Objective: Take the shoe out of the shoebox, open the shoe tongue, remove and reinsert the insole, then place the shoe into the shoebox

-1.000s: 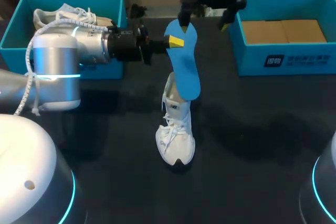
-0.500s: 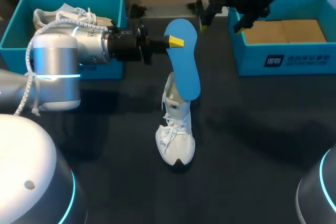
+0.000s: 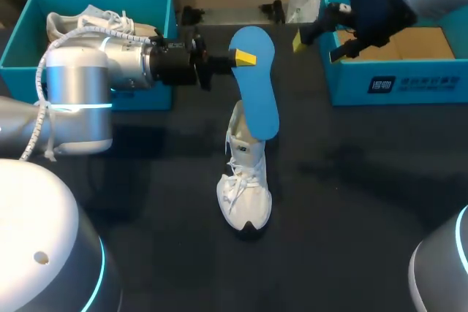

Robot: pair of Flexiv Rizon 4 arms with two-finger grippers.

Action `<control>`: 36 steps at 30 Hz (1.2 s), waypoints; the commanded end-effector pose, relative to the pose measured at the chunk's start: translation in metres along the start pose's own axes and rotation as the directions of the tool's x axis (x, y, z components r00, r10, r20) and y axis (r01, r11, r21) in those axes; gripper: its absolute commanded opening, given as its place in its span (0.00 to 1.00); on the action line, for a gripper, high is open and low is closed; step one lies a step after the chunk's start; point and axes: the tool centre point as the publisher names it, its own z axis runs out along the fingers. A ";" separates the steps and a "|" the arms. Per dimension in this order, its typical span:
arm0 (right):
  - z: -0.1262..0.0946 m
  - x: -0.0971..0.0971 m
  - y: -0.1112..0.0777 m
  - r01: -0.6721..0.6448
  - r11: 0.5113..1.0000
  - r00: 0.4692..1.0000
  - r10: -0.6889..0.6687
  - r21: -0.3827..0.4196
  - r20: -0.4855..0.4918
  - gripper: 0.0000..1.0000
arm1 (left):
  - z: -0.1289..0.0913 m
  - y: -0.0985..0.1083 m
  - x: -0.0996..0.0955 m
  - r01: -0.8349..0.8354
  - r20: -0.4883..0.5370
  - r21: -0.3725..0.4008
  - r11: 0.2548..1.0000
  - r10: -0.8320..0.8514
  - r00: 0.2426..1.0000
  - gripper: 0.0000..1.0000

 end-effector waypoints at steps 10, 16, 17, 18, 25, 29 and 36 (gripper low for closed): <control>0.022 -0.031 -0.001 -0.001 0.999 0.859 0.021 0.041 -0.511 1.00 | 0.001 -0.001 0.000 0.000 0.001 -0.001 1.000 0.000 1.000 0.00; 0.029 -0.034 0.001 -0.020 1.000 0.806 0.016 0.001 -0.592 1.00 | 0.001 -0.001 0.000 0.000 0.001 -0.001 1.000 0.000 1.000 0.00; 0.029 -0.033 0.002 -0.027 1.000 0.798 0.016 -0.010 -0.603 1.00 | 0.001 -0.001 0.000 0.000 0.001 -0.001 1.000 0.000 1.000 0.00; 0.030 -0.033 0.003 -0.030 0.999 0.788 0.017 -0.011 -0.615 1.00 | 0.001 -0.001 0.000 0.000 0.001 -0.001 1.000 0.000 1.000 0.00; 0.030 -0.033 0.005 -0.027 0.999 0.772 0.033 0.018 -0.635 1.00 | 0.001 -0.001 0.000 0.000 0.001 -0.001 1.000 0.000 1.000 0.00; 0.030 -0.032 0.004 -0.035 0.998 0.764 0.064 0.058 -0.642 1.00 | 0.001 -0.001 0.000 0.000 0.001 -0.001 1.000 0.000 1.000 0.00; 0.032 -0.033 0.001 -0.064 0.994 0.749 0.109 0.092 -0.653 1.00 | 0.001 -0.001 0.000 0.000 0.001 -0.001 1.000 0.000 1.000 0.00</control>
